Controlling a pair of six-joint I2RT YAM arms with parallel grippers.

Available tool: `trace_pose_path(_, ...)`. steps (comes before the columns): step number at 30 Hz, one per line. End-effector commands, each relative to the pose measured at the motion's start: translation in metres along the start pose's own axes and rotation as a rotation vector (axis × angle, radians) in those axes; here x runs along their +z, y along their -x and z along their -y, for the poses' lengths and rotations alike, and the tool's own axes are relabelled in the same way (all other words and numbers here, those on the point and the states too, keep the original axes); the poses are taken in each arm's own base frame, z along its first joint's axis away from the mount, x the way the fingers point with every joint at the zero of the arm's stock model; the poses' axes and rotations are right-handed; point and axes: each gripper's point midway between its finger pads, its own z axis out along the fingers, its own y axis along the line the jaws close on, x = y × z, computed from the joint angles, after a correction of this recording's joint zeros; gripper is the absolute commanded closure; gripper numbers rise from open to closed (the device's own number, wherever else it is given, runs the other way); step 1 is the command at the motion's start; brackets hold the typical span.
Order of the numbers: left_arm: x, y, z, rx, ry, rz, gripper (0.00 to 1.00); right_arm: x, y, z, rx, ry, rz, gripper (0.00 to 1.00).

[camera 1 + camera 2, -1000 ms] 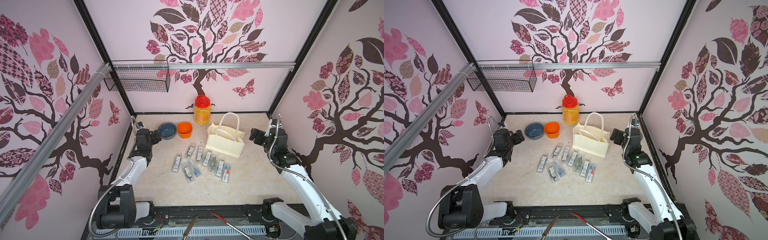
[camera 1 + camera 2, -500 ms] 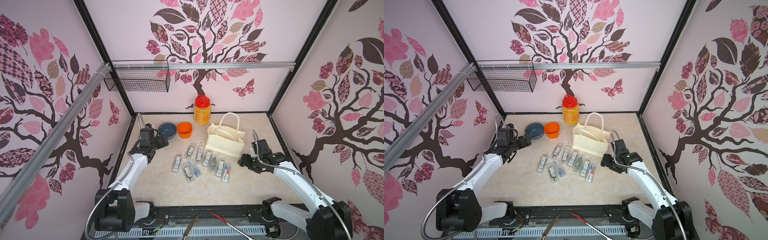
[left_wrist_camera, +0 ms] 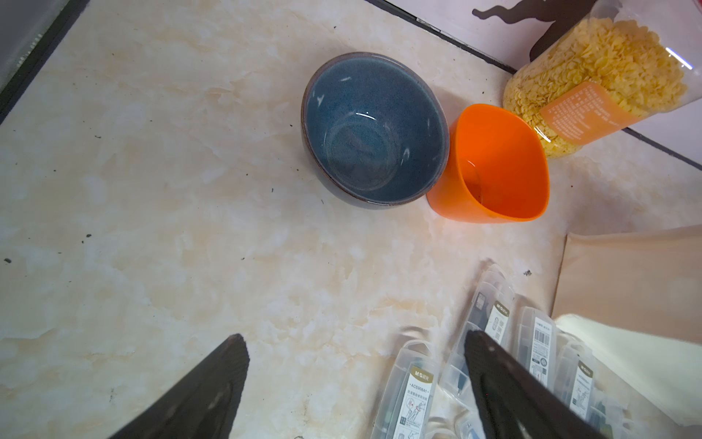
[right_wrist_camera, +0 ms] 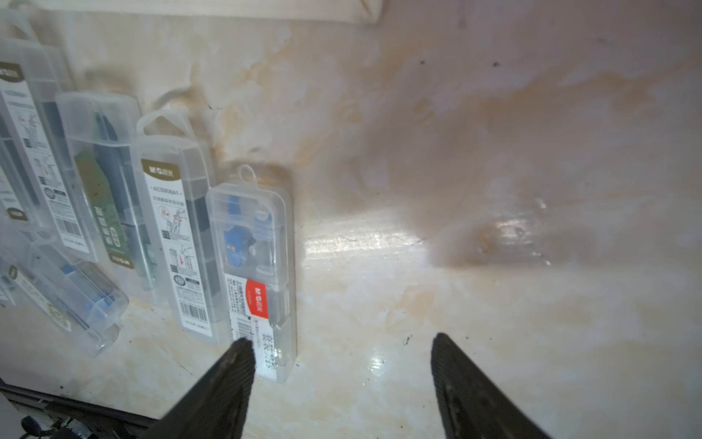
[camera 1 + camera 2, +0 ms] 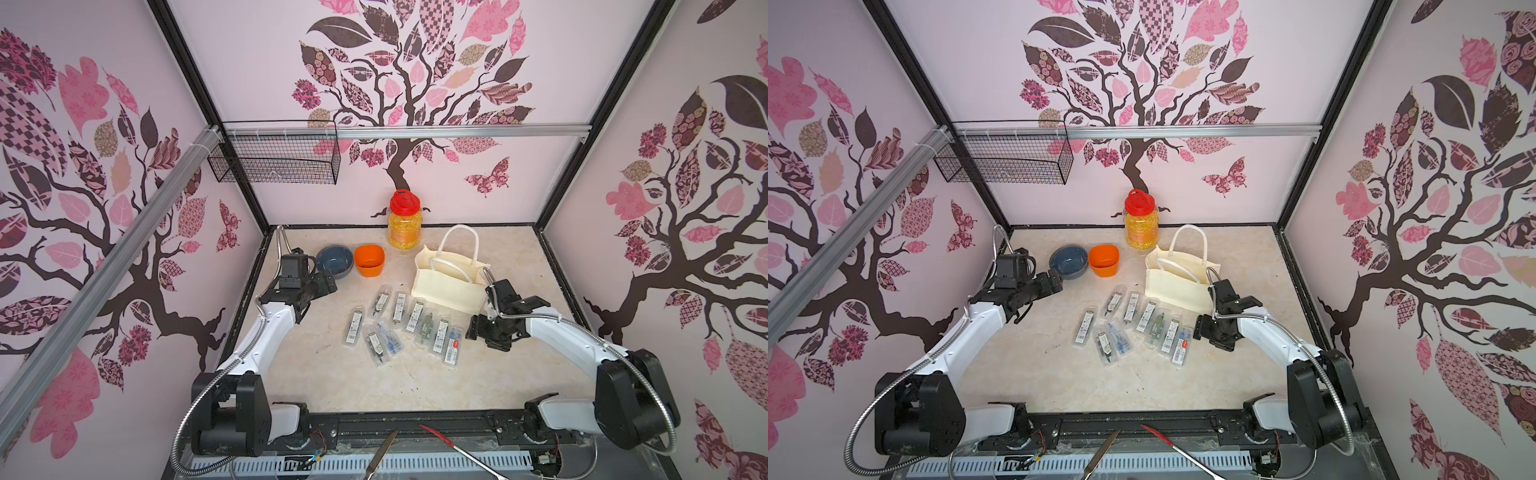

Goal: Put the compass set into the canvas bag
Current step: Pick up the compass set at the center of the board.

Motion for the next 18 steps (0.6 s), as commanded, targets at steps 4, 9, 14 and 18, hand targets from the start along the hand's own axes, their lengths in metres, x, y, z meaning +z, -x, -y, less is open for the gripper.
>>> trace_pose_path(4, -0.005, 0.018, 0.005, -0.054, -0.024, -0.016, 0.07, 0.011, 0.010, -0.015, -0.060, -0.046, -0.021, 0.24)
trace_pose_path(9, -0.006, 0.016, 0.003, -0.057, -0.016, -0.020, 0.07, 0.014, 0.012, -0.022, -0.077, -0.057, -0.027, 0.23)
trace_pose_path(14, -0.004, 0.012, 0.002, -0.062, -0.017, -0.034, 0.07, 0.021, 0.013, -0.028, -0.091, -0.074, -0.035, 0.23)
trace_pose_path(18, -0.003, 0.009, 0.000, -0.059, -0.011, -0.043, 0.07, 0.024, 0.014, -0.029, -0.099, -0.102, -0.037, 0.24)
